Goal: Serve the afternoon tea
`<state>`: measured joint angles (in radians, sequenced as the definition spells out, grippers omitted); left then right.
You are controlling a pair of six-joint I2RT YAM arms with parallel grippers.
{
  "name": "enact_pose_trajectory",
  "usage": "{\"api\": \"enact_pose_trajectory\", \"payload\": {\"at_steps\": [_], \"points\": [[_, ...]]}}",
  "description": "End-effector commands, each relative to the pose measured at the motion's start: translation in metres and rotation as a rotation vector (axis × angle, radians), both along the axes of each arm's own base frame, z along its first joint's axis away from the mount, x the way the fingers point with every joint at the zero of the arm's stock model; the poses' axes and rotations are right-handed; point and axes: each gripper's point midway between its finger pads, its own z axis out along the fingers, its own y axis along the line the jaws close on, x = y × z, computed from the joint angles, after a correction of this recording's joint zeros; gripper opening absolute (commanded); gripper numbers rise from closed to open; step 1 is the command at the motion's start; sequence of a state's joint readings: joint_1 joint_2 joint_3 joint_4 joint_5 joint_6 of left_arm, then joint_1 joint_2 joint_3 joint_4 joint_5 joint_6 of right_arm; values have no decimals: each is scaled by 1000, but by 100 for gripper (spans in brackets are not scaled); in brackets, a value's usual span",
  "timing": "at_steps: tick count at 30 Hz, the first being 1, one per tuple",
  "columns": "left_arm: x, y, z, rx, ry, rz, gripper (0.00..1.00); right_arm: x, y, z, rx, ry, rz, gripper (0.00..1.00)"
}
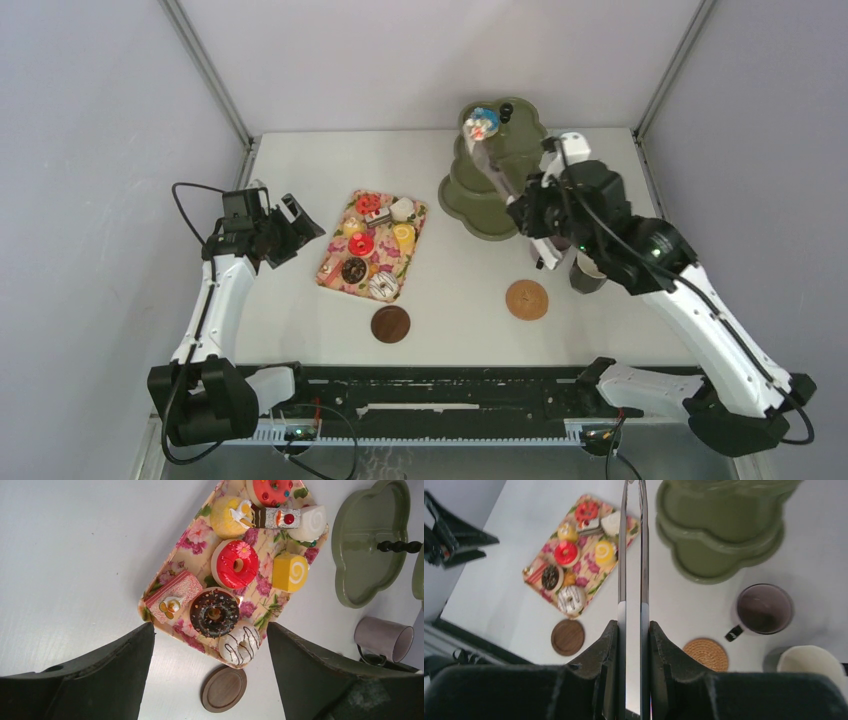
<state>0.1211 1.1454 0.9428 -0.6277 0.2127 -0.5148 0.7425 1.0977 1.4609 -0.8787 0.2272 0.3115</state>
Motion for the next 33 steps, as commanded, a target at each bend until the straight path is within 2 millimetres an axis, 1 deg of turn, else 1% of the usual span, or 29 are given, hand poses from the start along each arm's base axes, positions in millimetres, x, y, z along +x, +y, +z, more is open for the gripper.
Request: {"api": "enact_pose_trajectory", "payload": {"at_steps": [1,4,7,10,13,16,21,26,29,33], "points": [[15,2,32,11,-91,-13,87,1,-43,43,17,-115,-101,0],[16,2,32,12,-90,-14,87,0,-65,51,27,-139,-159,0],[17,1,31,9,-87,-18,87,5,-81,51,16,-143,-212,0],[19,1,30,5,-88,-18,87,15,-92,48,-3,-139,-246,0],[19,1,30,7,-86,-21,87,31,-101,48,-9,-146,-269,0],[19,1,28,9,-85,-20,87,47,-101,49,-5,-146,-263,0],[21,1,28,7,-87,-19,87,78,-97,42,-27,-126,-248,0],[21,1,25,3,-82,-17,87,104,-94,24,-59,-77,-239,0],[21,2,24,3,-79,-13,87,117,-92,16,-63,-59,-246,0],[21,2,24,5,-81,-11,87,127,-89,12,-57,-49,-240,0]]}}
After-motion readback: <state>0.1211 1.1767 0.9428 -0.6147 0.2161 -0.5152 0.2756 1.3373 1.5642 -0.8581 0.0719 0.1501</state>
